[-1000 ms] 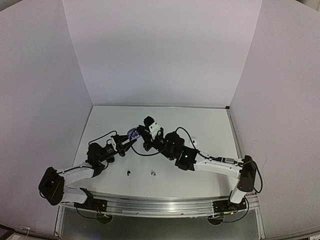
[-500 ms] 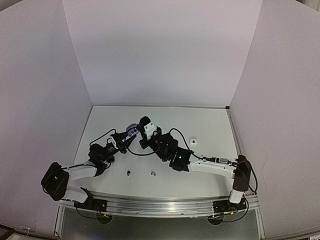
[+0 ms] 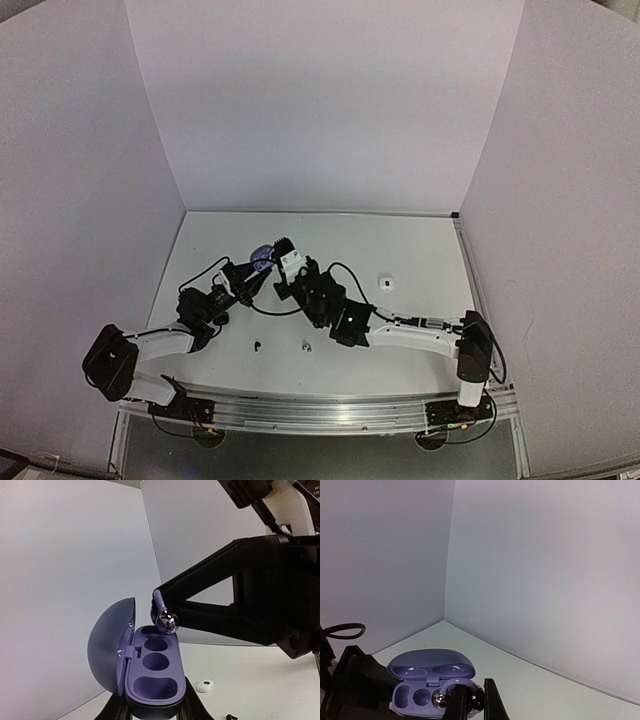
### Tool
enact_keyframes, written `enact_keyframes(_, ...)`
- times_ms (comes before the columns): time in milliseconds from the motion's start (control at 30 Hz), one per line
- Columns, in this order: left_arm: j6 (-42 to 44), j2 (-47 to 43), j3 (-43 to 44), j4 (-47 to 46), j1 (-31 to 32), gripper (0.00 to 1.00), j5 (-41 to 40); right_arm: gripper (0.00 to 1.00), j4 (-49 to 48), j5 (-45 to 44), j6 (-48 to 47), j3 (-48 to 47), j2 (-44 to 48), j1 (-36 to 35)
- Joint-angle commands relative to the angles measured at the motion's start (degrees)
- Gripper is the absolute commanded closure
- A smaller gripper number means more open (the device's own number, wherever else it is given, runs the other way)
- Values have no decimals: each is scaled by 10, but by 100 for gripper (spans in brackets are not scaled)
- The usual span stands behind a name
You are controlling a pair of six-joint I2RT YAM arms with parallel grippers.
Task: Insert the wireless bluetooth earbuds into the charging case
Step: Insert the right earbud into the right side groove of the charging case.
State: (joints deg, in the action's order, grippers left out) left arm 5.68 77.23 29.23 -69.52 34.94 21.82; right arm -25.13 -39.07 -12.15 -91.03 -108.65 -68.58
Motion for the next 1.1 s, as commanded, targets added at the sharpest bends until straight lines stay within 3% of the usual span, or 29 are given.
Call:
enact_keyframes(0,-14,-5,13,-27,2,100,-2,100,-24,-33,-24,-33,-15,-3)
enact_keyframes(1067,-32,-8,17,-28,2,100,7,100,9,-72,-90,-30,-45,-3)
